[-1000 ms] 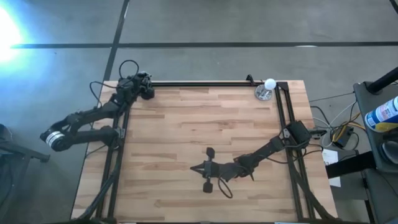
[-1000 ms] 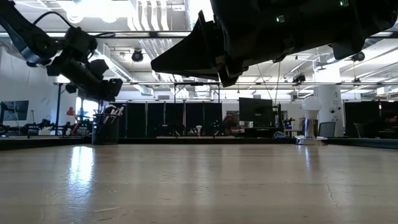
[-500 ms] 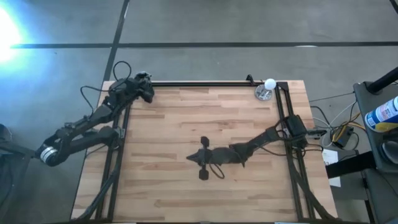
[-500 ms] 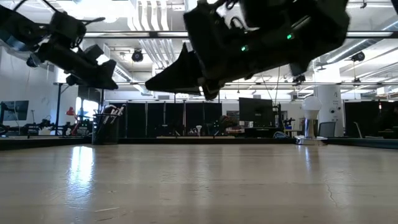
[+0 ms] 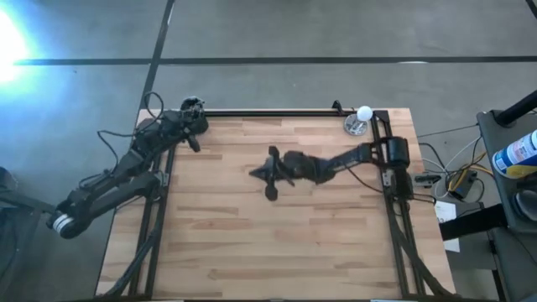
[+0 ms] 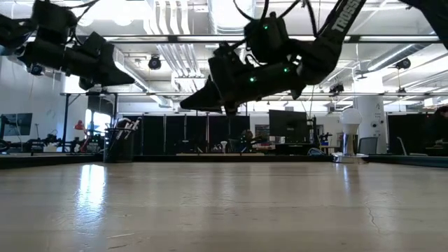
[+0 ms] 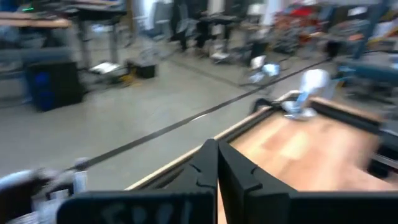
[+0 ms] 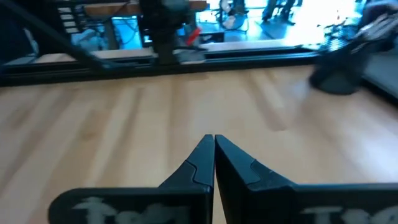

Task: Pick & Place Makeup Supplies
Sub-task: Return to Home Position

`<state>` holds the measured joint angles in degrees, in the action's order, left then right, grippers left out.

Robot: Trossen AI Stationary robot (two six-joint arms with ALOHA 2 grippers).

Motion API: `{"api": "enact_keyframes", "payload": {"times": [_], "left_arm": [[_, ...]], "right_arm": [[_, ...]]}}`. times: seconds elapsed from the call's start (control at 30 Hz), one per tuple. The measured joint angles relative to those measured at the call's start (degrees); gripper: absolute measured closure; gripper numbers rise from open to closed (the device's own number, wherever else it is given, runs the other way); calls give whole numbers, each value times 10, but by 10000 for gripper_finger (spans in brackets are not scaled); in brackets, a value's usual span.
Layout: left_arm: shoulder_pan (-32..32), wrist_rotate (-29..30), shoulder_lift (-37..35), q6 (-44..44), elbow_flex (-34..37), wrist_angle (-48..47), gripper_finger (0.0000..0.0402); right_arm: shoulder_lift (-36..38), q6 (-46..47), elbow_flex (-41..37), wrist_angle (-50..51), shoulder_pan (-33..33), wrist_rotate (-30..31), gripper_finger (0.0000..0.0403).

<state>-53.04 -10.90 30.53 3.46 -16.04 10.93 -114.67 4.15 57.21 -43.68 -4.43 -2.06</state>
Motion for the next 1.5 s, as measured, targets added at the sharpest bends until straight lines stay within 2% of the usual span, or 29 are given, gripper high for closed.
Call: {"api": "enact_keyframes", "payload": {"times": [0.2, 0.33, 0.47, 0.77, 1.03, 1.27, 1.5], "left_arm": [[41, -66, -31, 26, 65, 85, 401], [92, -70, -44, 28, 97, 150, 401], [144, -64, -46, 27, 98, 160, 401], [243, -6, -46, 3, 98, 139, 401], [295, 28, -46, 0, 98, 139, 401], [319, 33, -55, -4, 98, 139, 401], [321, 38, -68, -6, 119, 158, 401]], "right_arm": [[29, -31, -15, -1, -45, -14, 394], [73, -72, -62, -36, -46, -6, 394], [127, -79, -141, -101, -48, 0, 394], [338, -89, -337, -122, -61, 24, 394], [551, -90, -485, -118, -61, 38, 394], [754, -87, -565, -32, -61, 47, 394], [925, -96, -565, 155, -61, 55, 394]]}}
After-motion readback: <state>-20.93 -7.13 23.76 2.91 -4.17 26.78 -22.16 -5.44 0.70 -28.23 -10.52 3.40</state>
